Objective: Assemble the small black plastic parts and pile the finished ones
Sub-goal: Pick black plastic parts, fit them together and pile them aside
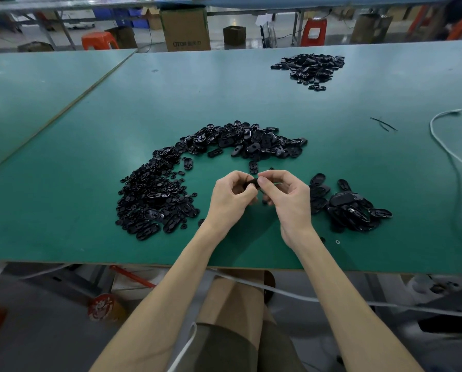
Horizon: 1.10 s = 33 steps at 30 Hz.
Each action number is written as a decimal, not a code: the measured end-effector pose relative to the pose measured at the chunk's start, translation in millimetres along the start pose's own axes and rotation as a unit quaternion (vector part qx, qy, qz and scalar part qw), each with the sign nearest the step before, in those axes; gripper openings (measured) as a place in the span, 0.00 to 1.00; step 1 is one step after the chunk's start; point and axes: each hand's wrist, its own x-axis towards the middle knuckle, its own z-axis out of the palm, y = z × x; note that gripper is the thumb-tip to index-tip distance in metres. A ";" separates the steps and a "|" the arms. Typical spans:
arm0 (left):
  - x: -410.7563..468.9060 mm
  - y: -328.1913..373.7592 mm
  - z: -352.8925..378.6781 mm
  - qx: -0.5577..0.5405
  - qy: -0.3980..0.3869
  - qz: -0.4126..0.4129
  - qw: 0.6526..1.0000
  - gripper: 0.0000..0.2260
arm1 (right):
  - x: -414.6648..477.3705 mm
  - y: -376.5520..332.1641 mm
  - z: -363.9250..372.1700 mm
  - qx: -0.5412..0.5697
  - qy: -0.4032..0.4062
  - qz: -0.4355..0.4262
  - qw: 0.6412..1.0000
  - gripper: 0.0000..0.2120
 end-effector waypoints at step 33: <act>2.3 9.4 3.2 0.043 0.042 0.068 0.996 0.03 | 3.7 1.0 4.5 -0.014 0.043 0.013 0.999 0.06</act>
